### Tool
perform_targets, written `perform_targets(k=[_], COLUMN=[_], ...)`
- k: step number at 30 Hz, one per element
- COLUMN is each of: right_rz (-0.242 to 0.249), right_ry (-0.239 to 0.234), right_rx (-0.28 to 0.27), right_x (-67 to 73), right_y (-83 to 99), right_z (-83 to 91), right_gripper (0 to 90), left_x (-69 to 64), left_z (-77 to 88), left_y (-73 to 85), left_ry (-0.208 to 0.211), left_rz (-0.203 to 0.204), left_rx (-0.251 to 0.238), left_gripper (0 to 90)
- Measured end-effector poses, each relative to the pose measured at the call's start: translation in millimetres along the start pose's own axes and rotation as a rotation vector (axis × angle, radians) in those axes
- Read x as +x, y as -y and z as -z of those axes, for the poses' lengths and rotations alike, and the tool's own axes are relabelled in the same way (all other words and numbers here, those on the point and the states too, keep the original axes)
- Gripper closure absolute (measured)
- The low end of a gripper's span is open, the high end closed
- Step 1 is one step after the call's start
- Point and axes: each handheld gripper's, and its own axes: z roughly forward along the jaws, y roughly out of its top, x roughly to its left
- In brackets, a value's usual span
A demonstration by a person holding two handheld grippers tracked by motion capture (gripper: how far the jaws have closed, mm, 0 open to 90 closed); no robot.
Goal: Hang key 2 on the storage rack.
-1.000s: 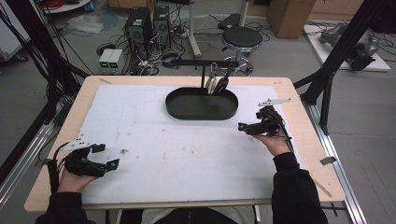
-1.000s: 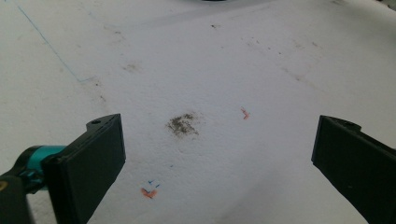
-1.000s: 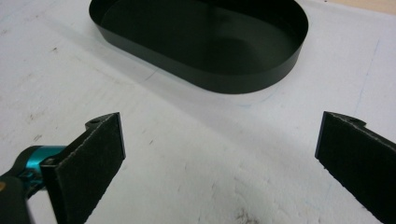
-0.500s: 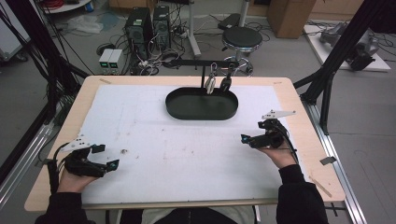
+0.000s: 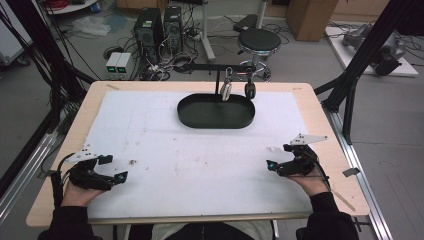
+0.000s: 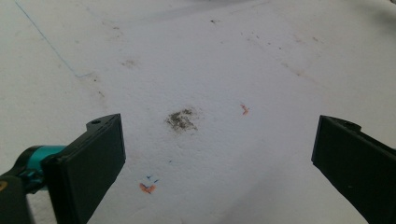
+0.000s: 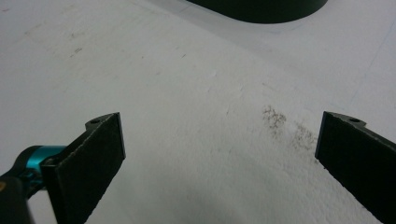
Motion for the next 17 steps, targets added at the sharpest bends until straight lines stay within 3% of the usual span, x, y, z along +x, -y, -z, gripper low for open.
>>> perform_targets(k=[9,17], right_rz=[0.016,0.025], right_ry=[0.000,0.008], right_rx=[0.032,0.023], right_x=[4.2,7.3], right_y=[11.2,10.1], right_z=[-1.6,-0.5], right_gripper=[0.8,0.8], left_x=[-4.2,-1.8], left_z=[-0.6,-1.3], left_y=[1.8,2.0], left_ry=[0.003,0.002], left_rz=[-0.015,-0.009], left_rx=[0.028,0.026], left_gripper=[3.2,3.2])
